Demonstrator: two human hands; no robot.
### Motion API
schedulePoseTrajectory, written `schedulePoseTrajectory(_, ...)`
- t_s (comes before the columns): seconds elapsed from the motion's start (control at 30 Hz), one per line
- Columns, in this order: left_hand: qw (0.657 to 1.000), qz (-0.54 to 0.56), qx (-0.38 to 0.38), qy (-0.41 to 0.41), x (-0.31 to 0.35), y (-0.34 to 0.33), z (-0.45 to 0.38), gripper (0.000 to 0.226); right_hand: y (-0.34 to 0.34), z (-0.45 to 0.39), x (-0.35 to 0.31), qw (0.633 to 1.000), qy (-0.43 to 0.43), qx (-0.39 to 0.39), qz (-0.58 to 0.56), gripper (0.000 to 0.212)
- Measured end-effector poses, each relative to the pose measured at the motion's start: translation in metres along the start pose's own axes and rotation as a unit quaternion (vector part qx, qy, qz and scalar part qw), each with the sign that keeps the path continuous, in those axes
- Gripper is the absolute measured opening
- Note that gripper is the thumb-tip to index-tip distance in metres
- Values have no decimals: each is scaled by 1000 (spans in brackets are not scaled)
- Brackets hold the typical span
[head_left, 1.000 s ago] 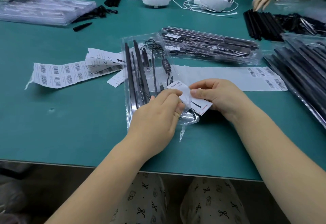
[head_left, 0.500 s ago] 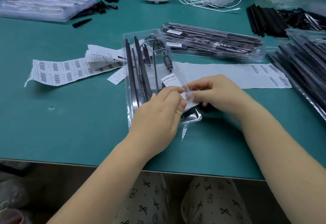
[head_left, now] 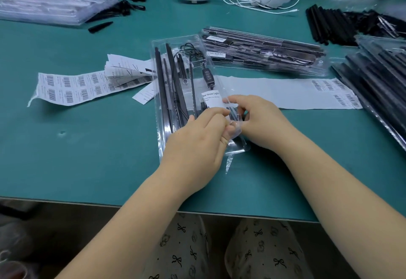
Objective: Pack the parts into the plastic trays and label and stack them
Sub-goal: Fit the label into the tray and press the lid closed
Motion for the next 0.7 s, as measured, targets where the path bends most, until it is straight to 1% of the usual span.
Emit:
schedulePoseTrajectory(0.07, 1000, 1, 2, -5, 2, 0, 0, 43, -2, -1, 0, 999, 3, 0, 36, 50)
schedulePoseTrajectory(0.2, 1000, 7, 13, -9, 2, -1, 1, 33, -10, 0, -3, 992, 10, -24, 125, 42)
schedulePoseTrajectory(0.27, 1000, 9, 18, -15, 3, -1, 1, 31, -10, 0, -6, 989, 20, -29, 145, 38)
schedulePoseTrajectory(0.33, 1000, 1, 18, -26, 5, -2, 1, 29, -6, 0, -5, 994, 16, -40, 96, 41)
schedulePoseTrajectory(0.4, 999, -8, 24, -41, 6, -1, 0, 31, 0, 1, 0, 998, -13, -63, -14, 45)
schedulePoseTrajectory(0.47, 999, -7, 20, -38, 5, 0, -2, 35, 4, 3, 3, 991, -35, -84, -94, 43)
schedulePoseTrajectory(0.57, 1000, 9, -4, -14, 1, -2, -3, 38, 5, 1, 6, 984, -51, -85, -145, 40)
schedulePoseTrajectory(0.7, 1000, 24, -7, -7, 0, -3, -1, 37, 8, 2, 12, 974, -114, -69, -186, 39)
Point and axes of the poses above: each hand's wrist, its own z-axis away from the middle knuckle, its own y-axis out of the back of the hand, x = y × z, the point moved 7 cm from there along -z, towards the middle knuckle, and after that the axes turned 12 degrees about x, right-handed, at the moved point
